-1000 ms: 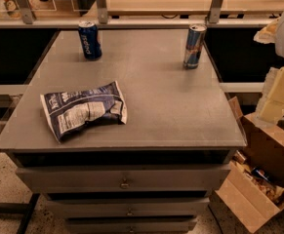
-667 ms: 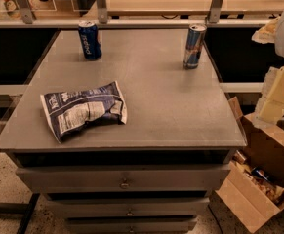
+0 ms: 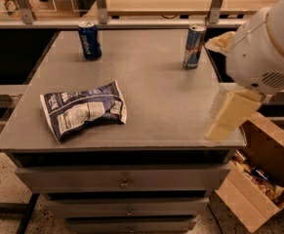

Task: Move blue chip bag near pepsi can

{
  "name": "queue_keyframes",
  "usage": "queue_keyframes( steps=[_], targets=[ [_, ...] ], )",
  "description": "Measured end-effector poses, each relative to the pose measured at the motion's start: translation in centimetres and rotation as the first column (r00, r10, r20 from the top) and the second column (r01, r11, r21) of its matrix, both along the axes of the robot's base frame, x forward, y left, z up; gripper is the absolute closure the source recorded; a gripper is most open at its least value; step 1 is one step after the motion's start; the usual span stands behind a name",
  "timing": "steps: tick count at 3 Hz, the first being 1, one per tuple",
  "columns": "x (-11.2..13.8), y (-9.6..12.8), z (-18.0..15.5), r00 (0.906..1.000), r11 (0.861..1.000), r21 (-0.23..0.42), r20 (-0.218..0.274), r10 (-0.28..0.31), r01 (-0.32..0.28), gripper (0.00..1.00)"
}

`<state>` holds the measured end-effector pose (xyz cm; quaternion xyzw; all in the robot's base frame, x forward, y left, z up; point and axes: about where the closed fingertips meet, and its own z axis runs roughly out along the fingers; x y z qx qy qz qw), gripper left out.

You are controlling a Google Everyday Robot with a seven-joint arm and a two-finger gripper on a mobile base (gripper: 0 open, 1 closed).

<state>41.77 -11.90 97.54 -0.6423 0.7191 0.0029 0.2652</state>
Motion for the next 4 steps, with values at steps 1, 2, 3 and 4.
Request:
queue_keyframes(
  steps=[1, 2, 3, 4],
  targets=[
    [1.3, 1.5, 0.5, 0.9979, 0.999, 0.039, 0.064, -0.005, 0.002, 0.0],
    [1.3, 1.4, 0.7, 0.9977, 0.999, 0.038, 0.067, -0.005, 0.003, 0.0],
    [2.0, 3.1, 0.1, 0.9973, 0.999, 0.024, 0.07, 0.022, -0.024, 0.0],
    [4.1, 5.6, -2.7, 0.9974, 0.999, -0.008, 0.051, 0.051, -0.051, 0.0]
  ],
)
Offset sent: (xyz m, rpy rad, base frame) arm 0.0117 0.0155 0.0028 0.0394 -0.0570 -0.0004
